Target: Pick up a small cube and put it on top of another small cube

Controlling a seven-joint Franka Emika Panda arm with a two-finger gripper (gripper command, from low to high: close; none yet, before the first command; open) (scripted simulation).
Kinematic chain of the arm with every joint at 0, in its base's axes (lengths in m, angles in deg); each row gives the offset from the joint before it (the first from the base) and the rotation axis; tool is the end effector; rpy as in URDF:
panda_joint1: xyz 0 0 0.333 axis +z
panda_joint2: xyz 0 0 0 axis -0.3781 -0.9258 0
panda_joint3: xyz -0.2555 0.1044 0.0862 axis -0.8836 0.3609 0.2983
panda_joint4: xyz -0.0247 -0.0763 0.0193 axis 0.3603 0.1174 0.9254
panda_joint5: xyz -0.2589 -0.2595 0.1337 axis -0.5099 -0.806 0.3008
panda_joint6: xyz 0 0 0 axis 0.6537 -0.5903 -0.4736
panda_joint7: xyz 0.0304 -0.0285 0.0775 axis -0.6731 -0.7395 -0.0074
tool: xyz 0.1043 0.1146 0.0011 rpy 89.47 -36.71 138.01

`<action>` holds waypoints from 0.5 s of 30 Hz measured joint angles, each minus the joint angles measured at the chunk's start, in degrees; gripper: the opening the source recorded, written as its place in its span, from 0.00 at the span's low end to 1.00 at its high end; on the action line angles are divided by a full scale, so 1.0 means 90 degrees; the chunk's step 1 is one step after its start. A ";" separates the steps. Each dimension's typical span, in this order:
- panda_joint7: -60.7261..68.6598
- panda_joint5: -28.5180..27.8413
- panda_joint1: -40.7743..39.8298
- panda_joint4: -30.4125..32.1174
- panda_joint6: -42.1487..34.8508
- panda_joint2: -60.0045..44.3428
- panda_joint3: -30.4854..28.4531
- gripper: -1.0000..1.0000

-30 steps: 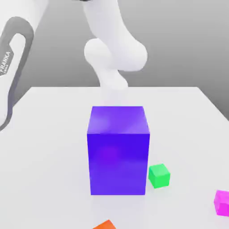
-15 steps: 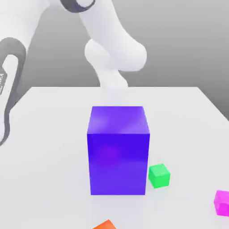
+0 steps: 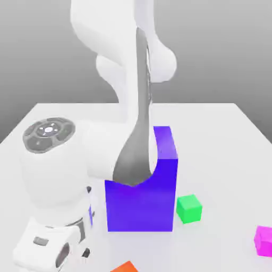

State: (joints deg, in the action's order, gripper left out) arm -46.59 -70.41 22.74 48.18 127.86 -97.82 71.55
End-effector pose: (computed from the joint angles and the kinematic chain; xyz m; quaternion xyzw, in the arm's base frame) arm 0.5504 -0.0384 0.1205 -0.9695 -0.2450 0.0036 0.0028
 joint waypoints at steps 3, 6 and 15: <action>-0.0833 -0.0146 0.0666 0.0162 0.0080 0.0094 0.0181 1.00; -0.1655 -0.0277 0.1351 0.0321 0.0153 0.0189 0.0341 1.00; -0.4061 -0.0682 0.3326 0.0777 0.0427 0.0408 0.0822 1.00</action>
State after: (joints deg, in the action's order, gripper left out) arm -83.14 -76.55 52.67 55.18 131.70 -94.15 78.95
